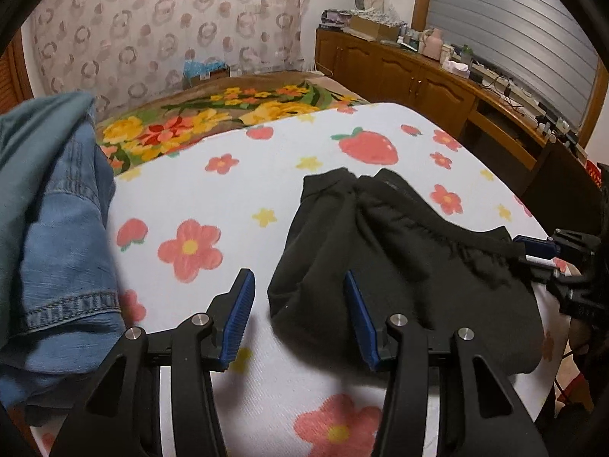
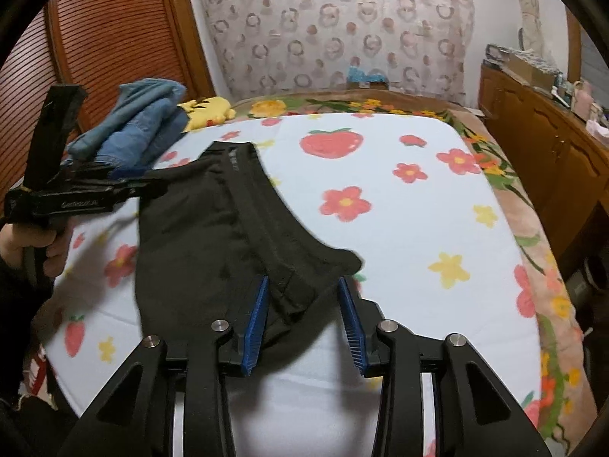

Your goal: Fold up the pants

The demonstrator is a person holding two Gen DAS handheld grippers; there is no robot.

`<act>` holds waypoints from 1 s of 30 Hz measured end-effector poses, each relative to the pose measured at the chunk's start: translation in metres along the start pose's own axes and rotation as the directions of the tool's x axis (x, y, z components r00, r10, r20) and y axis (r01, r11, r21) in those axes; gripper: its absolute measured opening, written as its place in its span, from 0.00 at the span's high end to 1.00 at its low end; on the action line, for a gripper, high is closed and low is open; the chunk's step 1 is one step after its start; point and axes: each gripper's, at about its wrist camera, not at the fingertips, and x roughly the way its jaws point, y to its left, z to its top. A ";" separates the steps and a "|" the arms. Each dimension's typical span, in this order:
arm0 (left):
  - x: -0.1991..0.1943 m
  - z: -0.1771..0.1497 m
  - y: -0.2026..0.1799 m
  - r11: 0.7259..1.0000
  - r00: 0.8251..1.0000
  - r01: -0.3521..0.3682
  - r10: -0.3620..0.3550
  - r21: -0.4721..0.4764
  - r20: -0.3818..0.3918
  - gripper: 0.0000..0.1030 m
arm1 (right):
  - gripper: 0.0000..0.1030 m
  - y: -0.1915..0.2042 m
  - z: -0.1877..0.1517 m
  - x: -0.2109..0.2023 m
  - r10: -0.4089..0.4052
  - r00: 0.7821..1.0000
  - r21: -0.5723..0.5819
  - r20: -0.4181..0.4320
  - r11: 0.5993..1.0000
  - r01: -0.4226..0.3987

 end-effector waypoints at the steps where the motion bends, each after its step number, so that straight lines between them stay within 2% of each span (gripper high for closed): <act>1: 0.001 0.000 0.000 1.000 1.000 0.005 -0.005 0.001 -0.002 0.53 | 0.79 -0.002 0.001 0.000 0.006 1.000 0.001 -0.005 1.000 -0.006; 3: 0.004 0.000 0.001 1.000 1.000 0.020 -0.020 0.005 -0.008 0.59 | 0.88 -0.004 0.002 0.002 0.042 0.999 0.007 -0.012 0.999 -0.042; 4: 0.005 0.000 0.001 1.000 1.000 0.027 -0.027 0.005 -0.011 0.66 | 0.89 -0.004 0.002 0.002 0.046 0.999 0.001 -0.016 0.999 -0.046; 5: 0.006 0.000 0.001 0.999 0.999 0.038 -0.038 0.005 -0.013 0.77 | 0.91 -0.004 0.003 0.002 0.045 0.999 -0.008 -0.014 0.999 -0.045; 7: 0.004 -0.001 0.001 0.999 0.999 0.039 -0.039 0.007 0.003 0.87 | 0.92 -0.006 0.005 -0.001 0.018 1.000 -0.003 0.008 1.000 -0.018; 9: 0.004 -0.001 0.002 0.999 0.999 0.036 -0.036 0.003 0.006 0.88 | 0.92 -0.014 0.005 -0.004 -0.007 1.000 0.032 0.017 0.999 0.007; 11: 0.004 -0.001 0.002 0.999 0.999 0.036 -0.036 -0.002 0.006 0.88 | 0.92 -0.019 0.006 -0.003 0.005 1.000 0.057 0.007 0.998 -0.006; 16: -0.002 0.001 0.002 0.999 0.999 0.033 -0.033 0.005 0.016 0.88 | 0.91 -0.016 0.004 -0.006 0.007 1.000 0.048 0.010 0.999 -0.008; 21: -0.011 0.004 -0.003 1.000 1.000 -0.002 0.001 0.026 0.029 0.81 | 0.83 -0.016 0.003 -0.012 0.007 1.000 0.072 0.022 0.997 -0.009; 23: -0.014 0.005 -0.005 1.000 0.999 -0.005 0.004 0.030 0.036 0.68 | 0.80 -0.015 0.003 -0.016 0.006 1.000 0.081 0.025 0.997 -0.008; 24: -0.016 0.006 -0.006 0.999 0.999 -0.003 0.002 0.036 0.043 0.64 | 0.74 -0.014 0.002 -0.018 0.010 1.000 0.088 0.027 0.996 -0.012; 25: -0.017 0.007 -0.007 0.999 0.999 -0.002 0.000 0.038 0.048 0.54 | 0.70 -0.014 0.002 -0.020 0.010 1.000 0.096 0.028 0.995 -0.013; 27: -0.019 0.008 -0.008 0.999 0.998 0.007 -0.010 0.046 0.058 0.51 | 0.61 -0.012 -0.001 -0.024 0.010 0.999 0.111 0.033 0.994 -0.013; 29: -0.019 0.010 -0.009 0.999 0.998 0.005 -0.008 0.048 0.062 0.34 | 0.56 -0.010 -0.004 -0.028 0.009 0.999 0.125 0.033 0.992 -0.013; 30: -0.019 0.011 -0.009 0.999 0.998 0.003 -0.007 0.050 0.068 0.30 | 0.53 -0.009 -0.005 -0.029 0.005 1.000 0.131 0.031 0.991 -0.009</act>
